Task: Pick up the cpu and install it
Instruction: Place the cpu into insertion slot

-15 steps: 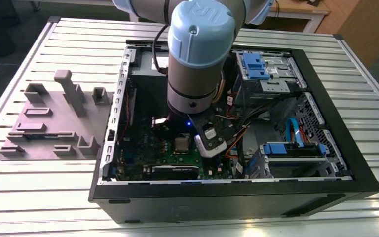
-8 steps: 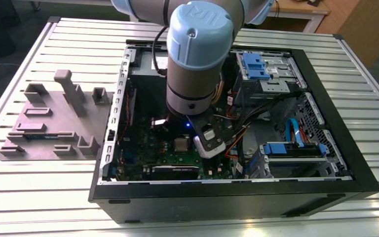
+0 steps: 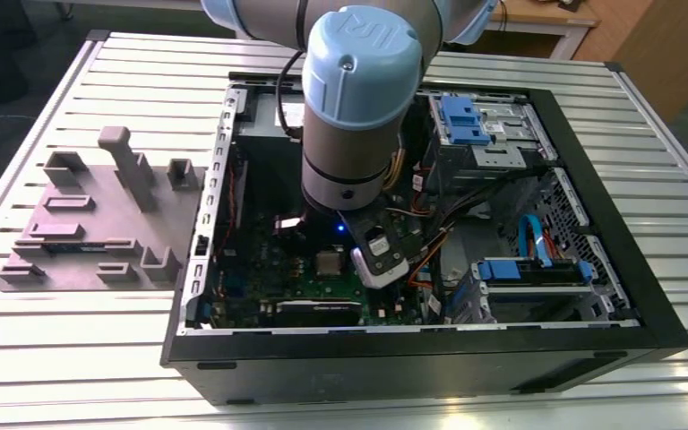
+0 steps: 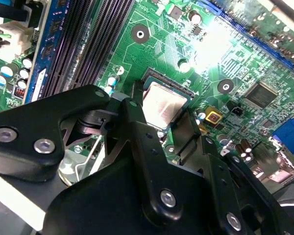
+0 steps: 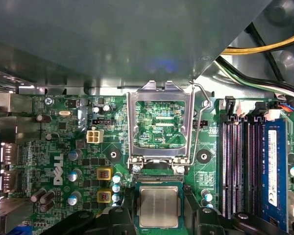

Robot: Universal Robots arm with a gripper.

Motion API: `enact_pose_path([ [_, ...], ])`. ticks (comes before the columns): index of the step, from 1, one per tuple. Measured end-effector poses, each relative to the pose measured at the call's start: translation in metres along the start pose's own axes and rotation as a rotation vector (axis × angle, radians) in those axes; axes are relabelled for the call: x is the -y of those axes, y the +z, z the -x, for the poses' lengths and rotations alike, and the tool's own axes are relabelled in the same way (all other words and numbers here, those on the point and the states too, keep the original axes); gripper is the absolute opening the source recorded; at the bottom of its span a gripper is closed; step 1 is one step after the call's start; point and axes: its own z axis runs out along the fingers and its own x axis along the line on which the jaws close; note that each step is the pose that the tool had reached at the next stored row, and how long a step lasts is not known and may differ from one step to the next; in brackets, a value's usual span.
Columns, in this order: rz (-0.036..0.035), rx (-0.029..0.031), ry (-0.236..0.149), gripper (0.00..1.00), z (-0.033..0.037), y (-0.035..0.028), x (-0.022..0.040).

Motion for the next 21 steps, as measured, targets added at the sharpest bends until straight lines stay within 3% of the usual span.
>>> enact_pose_path([
  [8, 0.0005, 0.0001, 0.000, 0.48, -0.0001, 0.0003, -0.0001],
  [9, 0.0004, 0.0003, 0.000, 0.54, 0.0000, 0.0003, -0.0001],
  [18, -0.0002, 0.0001, 0.000, 0.54, 0.0000, -0.0005, -0.0001],
  [21, -0.0003, -0.0002, 0.000, 0.51, -0.0001, -0.0036, -0.0002],
])
